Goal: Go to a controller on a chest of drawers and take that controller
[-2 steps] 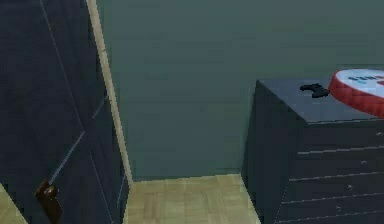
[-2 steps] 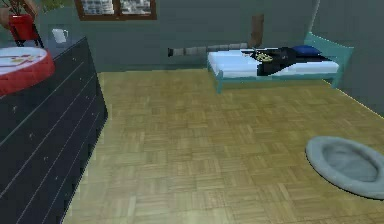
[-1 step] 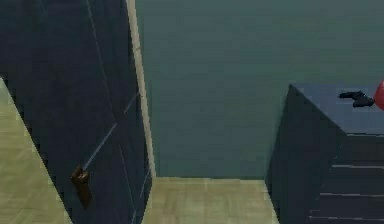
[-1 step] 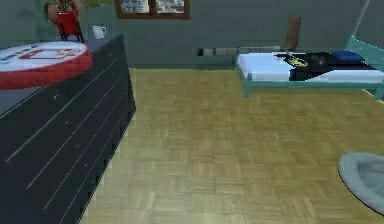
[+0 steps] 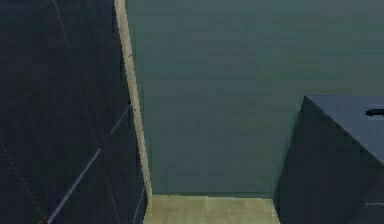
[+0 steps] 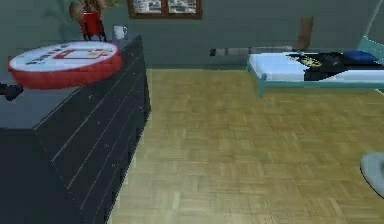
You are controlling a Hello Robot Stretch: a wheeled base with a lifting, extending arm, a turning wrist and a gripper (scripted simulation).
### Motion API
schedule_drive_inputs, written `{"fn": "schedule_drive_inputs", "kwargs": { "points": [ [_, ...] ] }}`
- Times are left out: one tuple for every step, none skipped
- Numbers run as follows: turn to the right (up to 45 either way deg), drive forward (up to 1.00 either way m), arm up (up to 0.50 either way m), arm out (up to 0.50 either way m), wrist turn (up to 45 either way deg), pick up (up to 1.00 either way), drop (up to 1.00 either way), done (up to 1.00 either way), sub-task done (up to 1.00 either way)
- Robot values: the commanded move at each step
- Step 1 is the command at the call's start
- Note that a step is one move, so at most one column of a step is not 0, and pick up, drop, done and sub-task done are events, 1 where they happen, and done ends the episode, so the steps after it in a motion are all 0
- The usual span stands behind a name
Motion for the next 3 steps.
{"fn": "schedule_drive_inputs", "kwargs": {
  "points": [
    [45.0,0.0,0.0,0.0,0.0,0.0,0.0,0.0,0.0],
    [45.0,0.0,0.0,0.0,0.0,0.0,0.0,0.0,0.0],
    [27.0,0.0,0.0,0.0,0.0,0.0,0.0,0.0,0.0]
  ]
}}
